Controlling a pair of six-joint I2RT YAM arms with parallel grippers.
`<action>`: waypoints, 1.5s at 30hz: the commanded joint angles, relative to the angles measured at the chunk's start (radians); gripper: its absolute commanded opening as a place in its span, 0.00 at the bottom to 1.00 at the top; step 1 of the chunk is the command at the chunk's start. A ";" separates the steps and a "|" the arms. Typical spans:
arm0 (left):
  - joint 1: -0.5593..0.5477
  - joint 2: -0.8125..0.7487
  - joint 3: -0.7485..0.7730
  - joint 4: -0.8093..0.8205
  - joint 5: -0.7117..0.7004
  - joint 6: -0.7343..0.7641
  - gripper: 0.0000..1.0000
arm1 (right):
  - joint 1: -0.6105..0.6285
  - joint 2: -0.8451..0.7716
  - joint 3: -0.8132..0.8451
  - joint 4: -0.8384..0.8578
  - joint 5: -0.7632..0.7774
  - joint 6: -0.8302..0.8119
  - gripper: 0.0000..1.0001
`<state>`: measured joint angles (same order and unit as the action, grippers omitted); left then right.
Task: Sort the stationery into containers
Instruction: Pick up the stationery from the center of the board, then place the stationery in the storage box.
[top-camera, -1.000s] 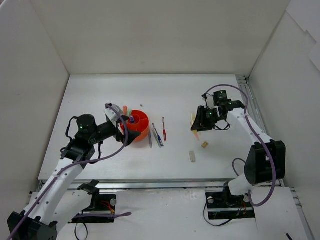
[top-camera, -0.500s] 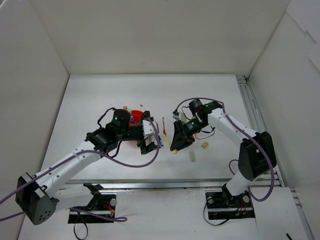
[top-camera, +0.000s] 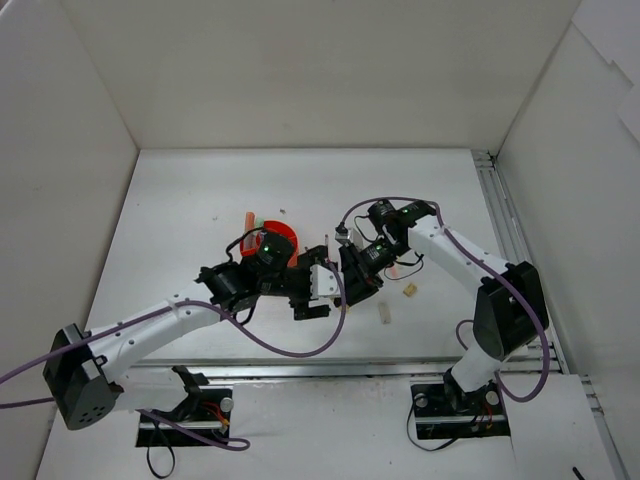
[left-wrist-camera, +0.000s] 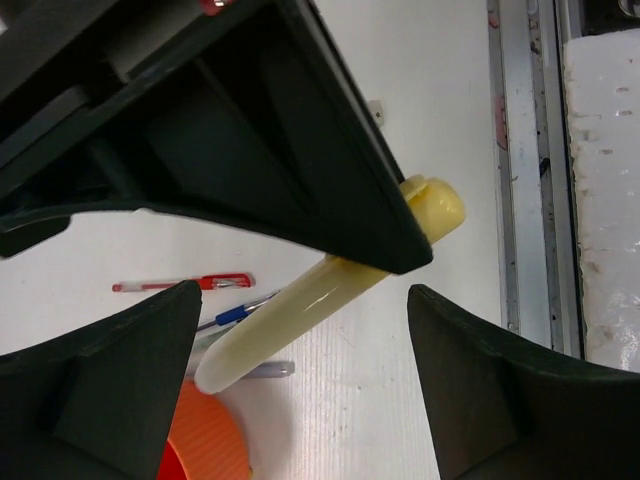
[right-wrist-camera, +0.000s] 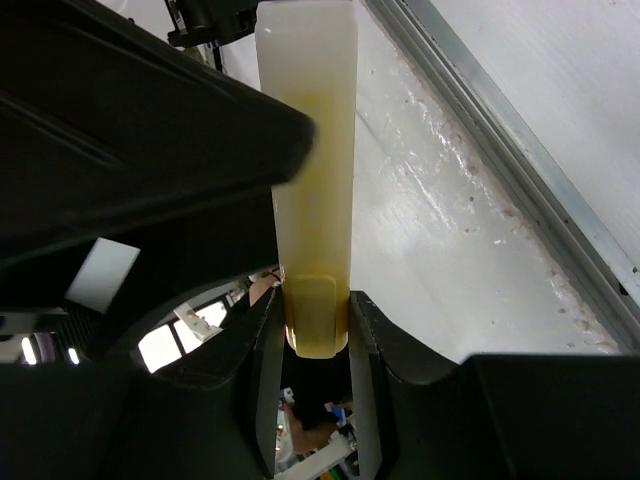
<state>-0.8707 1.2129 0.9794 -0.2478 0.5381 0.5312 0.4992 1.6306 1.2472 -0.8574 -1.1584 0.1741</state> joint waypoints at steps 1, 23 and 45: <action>-0.039 0.022 0.076 -0.015 -0.036 0.058 0.79 | 0.001 -0.048 0.049 -0.046 -0.054 0.007 0.03; -0.048 -0.052 -0.002 0.131 -0.052 0.007 0.00 | 0.007 -0.083 0.142 -0.031 0.050 -0.002 0.74; 0.412 -0.345 -0.320 0.631 -0.899 -0.790 0.00 | -0.068 -0.558 0.018 0.190 1.378 0.323 0.98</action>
<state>-0.5205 0.8570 0.6315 0.2420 -0.2131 -0.0593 0.4370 1.0641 1.2995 -0.7399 0.0750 0.4721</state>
